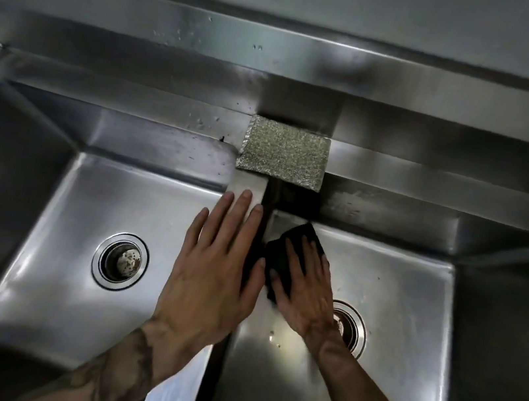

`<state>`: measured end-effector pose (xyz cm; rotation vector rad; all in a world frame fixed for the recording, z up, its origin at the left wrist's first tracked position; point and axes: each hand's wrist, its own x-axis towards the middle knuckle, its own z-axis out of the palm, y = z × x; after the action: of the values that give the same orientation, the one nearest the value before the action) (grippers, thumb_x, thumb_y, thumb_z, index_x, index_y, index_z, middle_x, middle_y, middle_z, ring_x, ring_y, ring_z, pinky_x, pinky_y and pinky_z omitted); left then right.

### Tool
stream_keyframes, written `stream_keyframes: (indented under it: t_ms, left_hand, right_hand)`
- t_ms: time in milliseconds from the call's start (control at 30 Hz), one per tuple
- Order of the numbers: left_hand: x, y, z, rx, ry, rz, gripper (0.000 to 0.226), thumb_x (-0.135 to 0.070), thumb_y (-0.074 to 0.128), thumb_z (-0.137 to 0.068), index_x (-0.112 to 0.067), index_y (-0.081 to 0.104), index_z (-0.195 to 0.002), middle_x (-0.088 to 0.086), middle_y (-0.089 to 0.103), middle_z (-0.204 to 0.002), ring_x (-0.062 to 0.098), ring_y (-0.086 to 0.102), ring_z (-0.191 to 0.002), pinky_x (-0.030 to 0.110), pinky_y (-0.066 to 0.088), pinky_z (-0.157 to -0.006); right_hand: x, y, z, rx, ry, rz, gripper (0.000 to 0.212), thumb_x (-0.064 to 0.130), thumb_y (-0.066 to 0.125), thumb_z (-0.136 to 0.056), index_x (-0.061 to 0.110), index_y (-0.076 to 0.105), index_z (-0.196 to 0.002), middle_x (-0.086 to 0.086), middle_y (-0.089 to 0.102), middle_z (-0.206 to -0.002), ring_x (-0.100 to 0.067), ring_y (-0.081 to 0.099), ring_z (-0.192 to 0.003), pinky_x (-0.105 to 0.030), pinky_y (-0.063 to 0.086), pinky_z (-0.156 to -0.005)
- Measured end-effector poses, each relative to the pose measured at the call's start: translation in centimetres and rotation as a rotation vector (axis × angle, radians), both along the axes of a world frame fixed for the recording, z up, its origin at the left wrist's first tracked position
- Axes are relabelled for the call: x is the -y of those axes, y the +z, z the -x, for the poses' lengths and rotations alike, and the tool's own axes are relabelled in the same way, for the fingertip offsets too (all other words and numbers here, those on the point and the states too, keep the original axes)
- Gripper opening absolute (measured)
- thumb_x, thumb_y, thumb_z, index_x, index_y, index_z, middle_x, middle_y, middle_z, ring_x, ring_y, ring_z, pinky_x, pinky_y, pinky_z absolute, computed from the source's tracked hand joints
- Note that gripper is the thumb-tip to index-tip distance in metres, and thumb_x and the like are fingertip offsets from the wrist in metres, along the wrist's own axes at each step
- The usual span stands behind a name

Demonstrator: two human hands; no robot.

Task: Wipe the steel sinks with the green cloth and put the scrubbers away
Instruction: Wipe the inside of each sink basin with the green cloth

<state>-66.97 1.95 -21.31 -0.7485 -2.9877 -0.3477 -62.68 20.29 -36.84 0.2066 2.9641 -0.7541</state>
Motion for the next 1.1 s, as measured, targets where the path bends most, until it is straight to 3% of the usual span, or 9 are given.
stream_keyframes:
  t_ms: [100, 233, 333, 633, 867, 1100]
  left_hand:
    - [0.0, 0.3, 0.1, 0.019, -0.004, -0.006, 0.068, -0.037, 0.05, -0.102, -0.012, 0.033, -0.164, 0.009, 0.026, -0.175, 0.029, 0.02, -0.164, 0.053, 0.029, -0.128]
    - [0.0, 0.6, 0.2, 0.055, -0.012, -0.006, 0.068, -0.038, 0.047, -0.103, -0.011, 0.032, -0.164, 0.009, 0.025, -0.175, 0.029, 0.018, -0.164, 0.054, 0.032, -0.126]
    - [0.0, 0.6, 0.3, 0.076, -0.01, -0.012, 0.068, -0.038, 0.046, -0.104, -0.012, 0.031, -0.164, 0.008, 0.023, -0.176, 0.027, 0.015, -0.165, 0.054, 0.032, -0.126]
    - [0.0, 0.5, 0.3, 0.082, -0.009, -0.056, 0.068, -0.036, 0.05, -0.102, -0.01, 0.035, -0.163, 0.008, 0.026, -0.175, 0.026, 0.016, -0.165, 0.055, 0.035, -0.124]
    - [0.1, 0.5, 0.3, 0.1, -0.015, -0.035, 0.067, -0.036, 0.049, -0.103, -0.011, 0.033, -0.163, 0.008, 0.023, -0.176, 0.026, 0.014, -0.165, 0.056, 0.035, -0.124]
    - [0.0, 0.7, 0.3, 0.106, -0.007, -0.06, 0.068, -0.035, 0.05, -0.103, -0.011, 0.033, -0.164, 0.007, 0.024, -0.175, 0.025, 0.015, -0.165, 0.055, 0.034, -0.125]
  right_hand:
    - [0.2, -0.3, -2.6, 0.035, 0.079, -0.005, 0.065, 0.054, 0.04, -0.1, 0.031, 0.028, -0.159, -0.011, 0.024, -0.168, -0.027, 0.016, -0.157, -0.049, 0.016, -0.126]
    - [0.3, -0.8, -4.4, 0.021, 0.245, -0.049, 0.063, 0.053, 0.045, -0.099, 0.033, 0.034, -0.157, -0.011, 0.024, -0.168, -0.03, 0.017, -0.157, -0.051, 0.018, -0.126]
    - [0.7, -1.2, -2.5, 0.011, 0.191, -0.074, 0.065, 0.055, 0.045, -0.098, 0.032, 0.033, -0.158, -0.014, 0.021, -0.169, -0.031, 0.014, -0.158, -0.05, 0.014, -0.127]
    - [0.6, -2.1, 3.5, -0.066, 0.048, -0.083, 0.057, 0.049, 0.043, -0.099, 0.03, 0.044, -0.153, -0.013, 0.032, -0.165, -0.031, 0.022, -0.155, -0.049, 0.021, -0.125]
    - [1.8, -1.4, -2.5, -0.023, 0.092, -0.085, 0.056, 0.052, 0.032, -0.104, 0.031, 0.035, -0.157, -0.013, 0.02, -0.169, -0.028, 0.011, -0.158, -0.049, 0.018, -0.127]
    - [1.5, -2.1, 3.8, -0.075, -0.056, -0.097, 0.05, 0.044, 0.043, -0.102, 0.025, 0.052, -0.148, -0.018, 0.039, -0.16, -0.038, 0.029, -0.152, -0.052, 0.029, -0.121]
